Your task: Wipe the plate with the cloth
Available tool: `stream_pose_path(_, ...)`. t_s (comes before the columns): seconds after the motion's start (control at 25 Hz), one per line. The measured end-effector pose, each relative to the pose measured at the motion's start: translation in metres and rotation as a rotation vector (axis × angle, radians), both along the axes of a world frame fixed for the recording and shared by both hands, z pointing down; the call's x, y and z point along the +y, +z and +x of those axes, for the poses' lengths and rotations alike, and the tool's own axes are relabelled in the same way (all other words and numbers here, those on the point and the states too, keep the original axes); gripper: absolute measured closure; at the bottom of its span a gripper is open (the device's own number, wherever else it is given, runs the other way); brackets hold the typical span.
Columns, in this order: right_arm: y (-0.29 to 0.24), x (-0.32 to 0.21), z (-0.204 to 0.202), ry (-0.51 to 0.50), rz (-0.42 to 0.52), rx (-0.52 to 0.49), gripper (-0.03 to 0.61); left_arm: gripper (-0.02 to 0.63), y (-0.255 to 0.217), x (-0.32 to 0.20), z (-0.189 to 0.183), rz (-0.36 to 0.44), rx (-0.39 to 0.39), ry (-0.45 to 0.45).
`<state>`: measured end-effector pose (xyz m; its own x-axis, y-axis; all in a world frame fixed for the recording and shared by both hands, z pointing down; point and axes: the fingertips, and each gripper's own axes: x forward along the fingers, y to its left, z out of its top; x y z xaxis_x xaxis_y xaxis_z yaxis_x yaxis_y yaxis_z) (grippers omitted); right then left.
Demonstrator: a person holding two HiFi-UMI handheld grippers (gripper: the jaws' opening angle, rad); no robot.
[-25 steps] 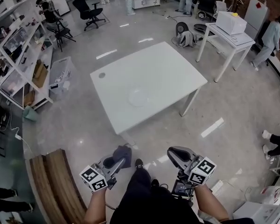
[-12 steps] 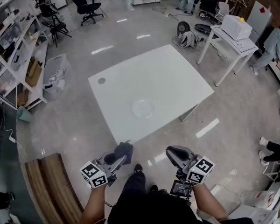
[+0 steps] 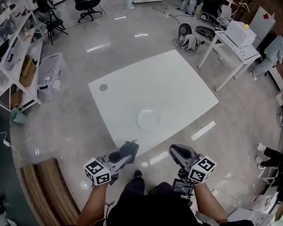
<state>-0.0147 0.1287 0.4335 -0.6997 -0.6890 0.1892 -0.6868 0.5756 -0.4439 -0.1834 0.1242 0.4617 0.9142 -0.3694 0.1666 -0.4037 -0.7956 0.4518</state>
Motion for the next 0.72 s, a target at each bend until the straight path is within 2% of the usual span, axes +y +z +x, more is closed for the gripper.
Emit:
stream_pose_path(0.4, 0.019, -0.053, 0.009, -0.015, -0.023, 0.009, 0.571, 0.558, 0.019, -0.044, 0.005, -0.019, -0.041, -0.014)
stream_pose_path(0.72, 0.064, -0.122, 0.047, -0.099, -0.110, -0.009, 0.571, 0.558, 0.049, -0.096, 0.046, -0.084, -0.120, -0.055)
